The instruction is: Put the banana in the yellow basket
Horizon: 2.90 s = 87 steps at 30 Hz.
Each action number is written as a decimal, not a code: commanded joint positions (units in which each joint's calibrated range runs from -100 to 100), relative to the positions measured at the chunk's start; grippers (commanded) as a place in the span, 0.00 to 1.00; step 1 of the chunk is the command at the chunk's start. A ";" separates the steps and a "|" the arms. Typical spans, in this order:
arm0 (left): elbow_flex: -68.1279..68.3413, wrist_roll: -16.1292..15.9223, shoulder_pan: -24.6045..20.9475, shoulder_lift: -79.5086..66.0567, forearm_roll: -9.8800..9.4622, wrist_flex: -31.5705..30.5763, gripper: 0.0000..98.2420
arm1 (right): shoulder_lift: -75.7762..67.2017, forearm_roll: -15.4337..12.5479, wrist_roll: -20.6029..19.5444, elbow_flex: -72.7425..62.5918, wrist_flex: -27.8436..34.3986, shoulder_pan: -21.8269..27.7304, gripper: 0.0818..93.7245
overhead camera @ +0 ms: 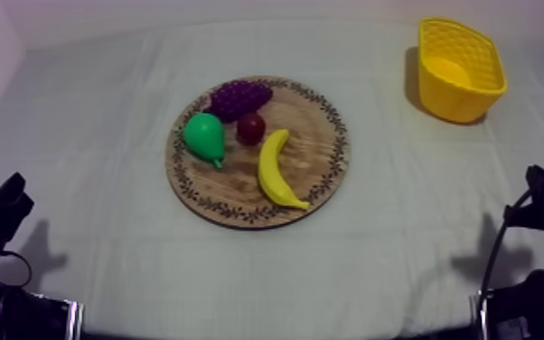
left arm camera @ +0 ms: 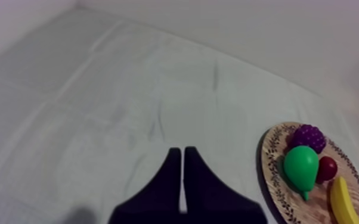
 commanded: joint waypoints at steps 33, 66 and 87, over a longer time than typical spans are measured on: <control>0.03 -0.02 -0.03 -0.03 -0.03 -0.03 0.00 | -0.01 0.00 0.09 0.12 0.00 -0.08 0.00; 0.03 0.01 -0.03 -0.03 0.02 0.05 0.00 | 9.94 3.76 -6.58 -11.05 3.41 -3.25 0.00; 0.03 -0.01 -0.03 -0.03 0.02 0.05 0.00 | 44.34 9.08 -22.65 -44.21 7.28 -24.75 0.00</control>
